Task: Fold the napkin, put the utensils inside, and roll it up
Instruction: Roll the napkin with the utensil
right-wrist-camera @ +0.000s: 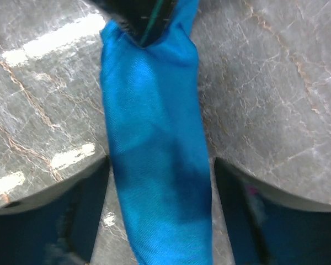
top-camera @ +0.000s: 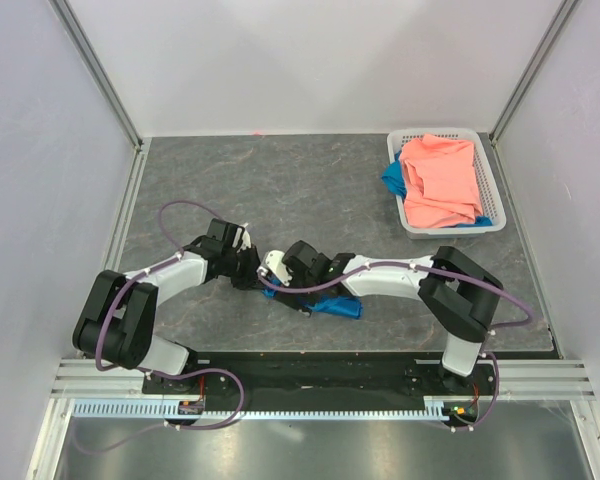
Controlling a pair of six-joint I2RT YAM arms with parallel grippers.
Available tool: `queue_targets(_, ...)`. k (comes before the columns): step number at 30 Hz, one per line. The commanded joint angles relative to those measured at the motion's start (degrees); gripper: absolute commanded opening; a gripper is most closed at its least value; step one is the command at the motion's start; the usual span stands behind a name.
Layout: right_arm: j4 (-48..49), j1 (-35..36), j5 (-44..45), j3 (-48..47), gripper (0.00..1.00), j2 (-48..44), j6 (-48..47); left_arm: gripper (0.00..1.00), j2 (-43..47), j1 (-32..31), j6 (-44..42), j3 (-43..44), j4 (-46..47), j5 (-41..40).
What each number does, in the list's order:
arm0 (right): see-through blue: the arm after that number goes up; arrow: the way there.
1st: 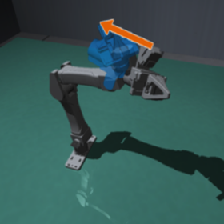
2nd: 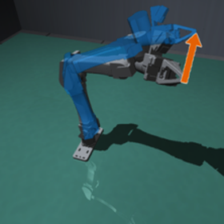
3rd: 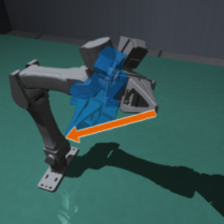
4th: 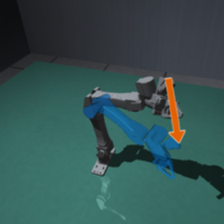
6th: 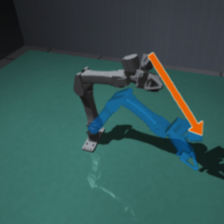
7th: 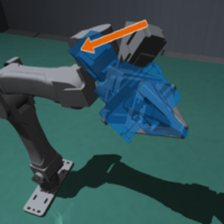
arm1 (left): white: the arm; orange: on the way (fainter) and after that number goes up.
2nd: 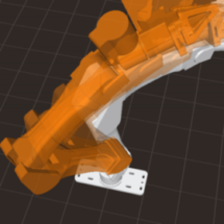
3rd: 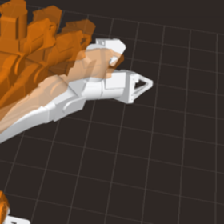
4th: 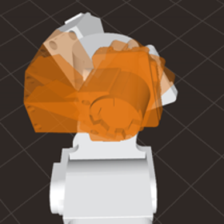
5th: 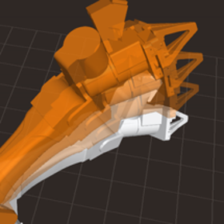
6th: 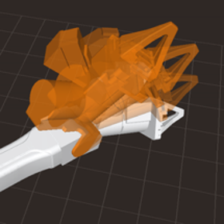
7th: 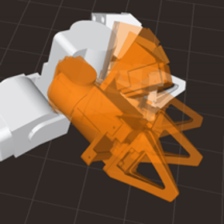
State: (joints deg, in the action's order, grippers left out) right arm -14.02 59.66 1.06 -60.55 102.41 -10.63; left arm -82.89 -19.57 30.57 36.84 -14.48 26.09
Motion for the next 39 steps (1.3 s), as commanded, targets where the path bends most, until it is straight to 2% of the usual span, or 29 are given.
queue_targets(1, -6.2, -4.6, -8.6, -2.9, 0.71, 3.6, 2.1, 0.24, 0.4, 0.1, -2.4, 2.4, -0.5, 1.4)
queue_targets(2, -6.8, -5.6, -10.3, -3.3, 0.68, 3.9, 2.5, 0.32, 0.6, 0.2, -2.4, 3.0, -0.5, 0.9)
queue_targets(5, -8.7, -7.4, -14.6, -2.6, 0.58, 5.2, 5.1, 0.48, 2.1, 0.3, -2.6, 5.1, -1.7, -0.4)
queue_targets(8, -9.1, -9.4, -15.6, -1.8, 0.53, 5.7, 8.8, 0.57, 3.9, 1.3, -3.6, 7.8, -4.1, -0.9)
queue_targets(13, -8.3, -12.7, -16.4, -1.2, 0.48, 6.7, 15.5, 0.65, 8.4, 4.3, -5.2, 11.1, -8.6, 0.2)
queue_targets(18, -6.5, -15.8, -15.5, -2.1, 0.46, 8.9, 18.3, 0.69, 12.9, 8.8, -9.1, 14.6, -13.5, 1.6)
queue_targets(23, -6.6, -17.4, -13.5, -5.0, 0.47, 10.3, 16.4, 0.72, 17.1, 11.6, -13.9, 15.9, -17.1, 0.9)
queue_targets(34, -9.3, -26.8, -12.3, -15.7, 0.48, 17.8, 14.0, 0.73, 17.4, 14.9, -16.3, 14.0, -16.0, 2.7)
queue_targets(39, -11.1, -29.1, -10.7, -20.5, 0.52, 20.8, 12.0, 0.73, 18.6, 15.4, -17.2, 12.6, -14.3, 4.0)
